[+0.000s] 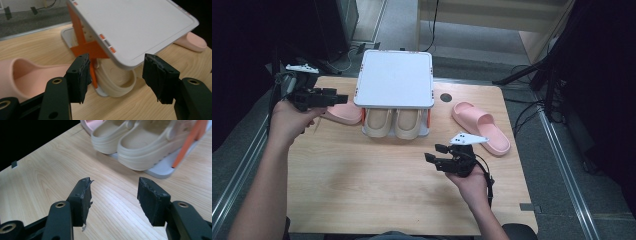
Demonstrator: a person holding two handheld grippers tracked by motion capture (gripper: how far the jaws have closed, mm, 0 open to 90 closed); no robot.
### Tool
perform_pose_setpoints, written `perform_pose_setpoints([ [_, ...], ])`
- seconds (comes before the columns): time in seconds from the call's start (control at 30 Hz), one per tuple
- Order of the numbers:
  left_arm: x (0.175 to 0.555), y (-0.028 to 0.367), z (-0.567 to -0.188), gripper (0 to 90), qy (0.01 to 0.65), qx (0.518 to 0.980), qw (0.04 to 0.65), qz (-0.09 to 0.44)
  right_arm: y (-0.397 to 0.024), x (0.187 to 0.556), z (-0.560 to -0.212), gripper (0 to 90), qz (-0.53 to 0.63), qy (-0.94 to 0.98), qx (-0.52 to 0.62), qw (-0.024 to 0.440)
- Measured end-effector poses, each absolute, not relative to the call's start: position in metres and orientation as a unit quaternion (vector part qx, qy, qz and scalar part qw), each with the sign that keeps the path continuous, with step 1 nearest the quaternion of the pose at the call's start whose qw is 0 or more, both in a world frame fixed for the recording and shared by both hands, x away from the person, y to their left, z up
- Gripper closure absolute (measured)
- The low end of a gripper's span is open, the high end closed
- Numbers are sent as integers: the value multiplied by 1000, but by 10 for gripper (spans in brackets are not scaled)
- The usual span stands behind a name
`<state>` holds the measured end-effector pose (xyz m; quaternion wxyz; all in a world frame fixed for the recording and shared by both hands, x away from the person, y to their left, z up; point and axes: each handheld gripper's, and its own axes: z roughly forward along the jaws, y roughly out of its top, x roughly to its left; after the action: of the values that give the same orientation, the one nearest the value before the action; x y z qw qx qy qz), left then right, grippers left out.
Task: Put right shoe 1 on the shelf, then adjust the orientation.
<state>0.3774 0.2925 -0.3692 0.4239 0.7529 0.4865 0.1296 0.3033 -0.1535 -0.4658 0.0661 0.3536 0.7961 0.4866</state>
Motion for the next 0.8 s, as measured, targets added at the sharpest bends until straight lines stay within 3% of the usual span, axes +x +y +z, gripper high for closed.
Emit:
perform_pose_setpoints([
  [0.53, 377, 317, -395, 389, 514, 741, 407, 145, -151, 324, -469, 383, 486, 779, 394, 38],
  [0.8, 394, 320, -423, 406, 531, 742, 385, 137, -152, 325, -469, 354, 479, 775, 409, 48],
])
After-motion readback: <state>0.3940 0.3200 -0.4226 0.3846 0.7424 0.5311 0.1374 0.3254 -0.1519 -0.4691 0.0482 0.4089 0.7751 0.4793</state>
